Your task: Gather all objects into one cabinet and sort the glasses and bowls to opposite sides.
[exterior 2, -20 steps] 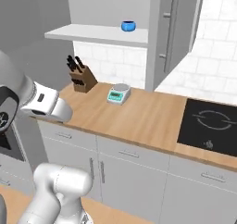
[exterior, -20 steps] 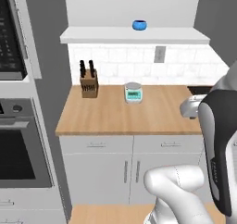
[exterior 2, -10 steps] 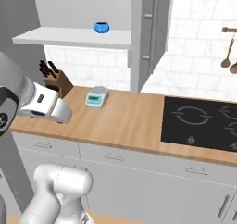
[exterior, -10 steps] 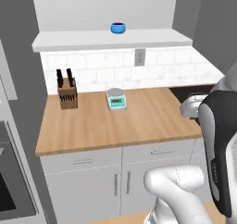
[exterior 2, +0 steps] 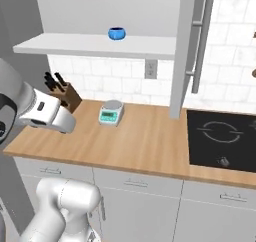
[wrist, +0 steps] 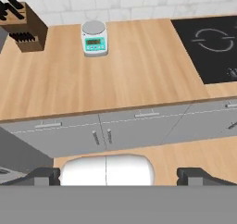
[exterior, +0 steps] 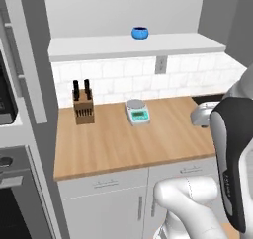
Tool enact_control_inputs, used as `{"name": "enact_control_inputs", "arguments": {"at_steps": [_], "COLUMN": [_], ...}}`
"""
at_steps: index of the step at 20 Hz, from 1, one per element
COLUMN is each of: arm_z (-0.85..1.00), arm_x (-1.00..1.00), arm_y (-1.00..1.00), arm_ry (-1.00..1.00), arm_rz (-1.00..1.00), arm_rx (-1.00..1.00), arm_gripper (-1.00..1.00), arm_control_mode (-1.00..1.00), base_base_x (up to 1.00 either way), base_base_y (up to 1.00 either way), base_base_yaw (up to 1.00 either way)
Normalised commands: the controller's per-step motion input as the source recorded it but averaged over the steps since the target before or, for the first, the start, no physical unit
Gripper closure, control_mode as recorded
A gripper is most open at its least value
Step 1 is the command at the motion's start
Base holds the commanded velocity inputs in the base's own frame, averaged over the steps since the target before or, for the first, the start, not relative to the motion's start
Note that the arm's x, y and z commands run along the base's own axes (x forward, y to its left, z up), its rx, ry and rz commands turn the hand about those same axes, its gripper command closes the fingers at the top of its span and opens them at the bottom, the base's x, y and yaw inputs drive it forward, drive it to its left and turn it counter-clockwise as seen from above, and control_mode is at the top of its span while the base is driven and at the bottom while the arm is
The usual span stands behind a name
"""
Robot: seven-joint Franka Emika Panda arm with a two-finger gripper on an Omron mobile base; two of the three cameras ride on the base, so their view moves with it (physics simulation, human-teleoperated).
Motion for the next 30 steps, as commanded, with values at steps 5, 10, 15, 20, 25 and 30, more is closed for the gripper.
{"name": "enact_control_inputs", "arguments": {"at_steps": [5, 10, 15, 20, 25, 30], "arm_z": [0.0, 0.0, 0.0, 0.0, 0.0, 0.0], "arm_x": [0.0, 0.0, 0.0, 0.0, 0.0, 0.0], "arm_y": [0.0, 0.0, 0.0, 0.0, 0.0, 0.0], "arm_ry": [0.0, 0.0, 0.0, 0.0, 0.0, 0.0], "arm_rz": [0.0, 0.0, 0.0, 0.0, 0.0, 0.0], "arm_rx": [0.0, 0.0, 0.0, 0.0, 0.0, 0.0], "arm_gripper": [-1.0, -1.0, -1.0, -1.0, -1.0, -1.0], "arm_control_mode": [1.0, 1.0, 1.0, 1.0, 1.0, 1.0], "base_base_x": [0.54, 0.41, 0.15, 0.14, 0.14, 0.25], "base_base_y": [0.11, 0.02, 0.0, 0.0, 0.0, 0.0], "base_base_yaw": [-0.11, -0.11, -0.05, -0.04, -0.03, -0.02]}}
